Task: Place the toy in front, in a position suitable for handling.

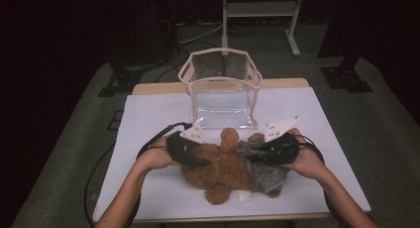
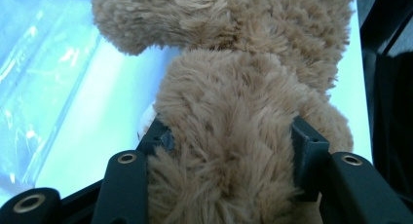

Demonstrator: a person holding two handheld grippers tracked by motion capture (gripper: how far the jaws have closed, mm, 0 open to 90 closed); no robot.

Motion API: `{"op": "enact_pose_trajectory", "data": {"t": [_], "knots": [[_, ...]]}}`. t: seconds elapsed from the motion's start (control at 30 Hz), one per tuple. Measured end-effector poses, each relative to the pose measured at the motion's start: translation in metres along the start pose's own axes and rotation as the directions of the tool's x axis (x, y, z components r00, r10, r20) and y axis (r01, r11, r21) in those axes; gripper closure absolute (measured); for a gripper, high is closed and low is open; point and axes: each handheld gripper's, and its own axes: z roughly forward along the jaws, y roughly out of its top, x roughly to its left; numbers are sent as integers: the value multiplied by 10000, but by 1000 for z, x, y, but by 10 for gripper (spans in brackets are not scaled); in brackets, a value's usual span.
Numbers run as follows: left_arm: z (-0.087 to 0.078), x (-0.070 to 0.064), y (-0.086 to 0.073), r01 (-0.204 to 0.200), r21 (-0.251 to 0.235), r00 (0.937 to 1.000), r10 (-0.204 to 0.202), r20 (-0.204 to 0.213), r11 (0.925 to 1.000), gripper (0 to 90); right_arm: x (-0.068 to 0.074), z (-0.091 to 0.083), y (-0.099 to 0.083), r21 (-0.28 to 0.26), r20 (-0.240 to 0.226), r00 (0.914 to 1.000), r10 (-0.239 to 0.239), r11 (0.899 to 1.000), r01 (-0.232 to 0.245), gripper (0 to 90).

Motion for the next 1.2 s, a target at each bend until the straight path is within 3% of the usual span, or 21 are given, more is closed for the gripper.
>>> {"op": "enact_pose_trajectory", "data": {"t": [0.03,0.07,0.27,0.47,0.63,0.73,0.8,0.93,1.07,1.1,1.13,1.2], "knots": [[1,-1,-3,-52,109,10000,52,-17,9999,470,0,0,0,0,0,10000,0,10000,0,769],[1,-3,-7,-24,60,10000,24,4,10000,463,1,4,0,8,-296,9995,-63,10000,63,769],[-1,-11,-19,88,-529,9999,-85,56,9986,444,1,-4,4,110,-146,9997,-203,9997,205,766],[-3,-19,-26,177,-947,9998,-164,138,9953,419,-3,-7,-11,-125,-297,9991,307,9994,-311,765],[-1,-24,-24,-49,-920,9999,60,115,9957,395,0,-8,-22,-405,-565,9969,550,9975,-573,766],[3,-25,-24,-95,-875,9998,108,149,9961,389,7,-2,-7,-249,-318,9995,-81,9997,73,766],[5,-27,-26,-87,-999,9998,105,169,9950,389,8,3,3,-212,-421,9985,-335,9992,327,764],[4,-27,-30,3,-1169,9998,20,188,9931,389,4,6,11,-167,-470,9976,-515,9986,508,762],[3,-26,-32,51,-1409,9998,-20,222,9900,381,-8,2,5,-289,-457,9989,-44,9996,30,763],[3,-25,-31,102,-1455,9997,-69,228,9893,364,-9,3,1,-332,-524,9985,144,9993,-162,763],[1,-22,-27,233,-1441,9996,-210,175,9893,289,-7,5,-3,-362,-565,9981,235,9990,-255,765],[1,-21,-23,362,-1455,9993,-344,153,9887,263,-4,6,-3,-367,-567,9982,178,9991,-199,765]]}}
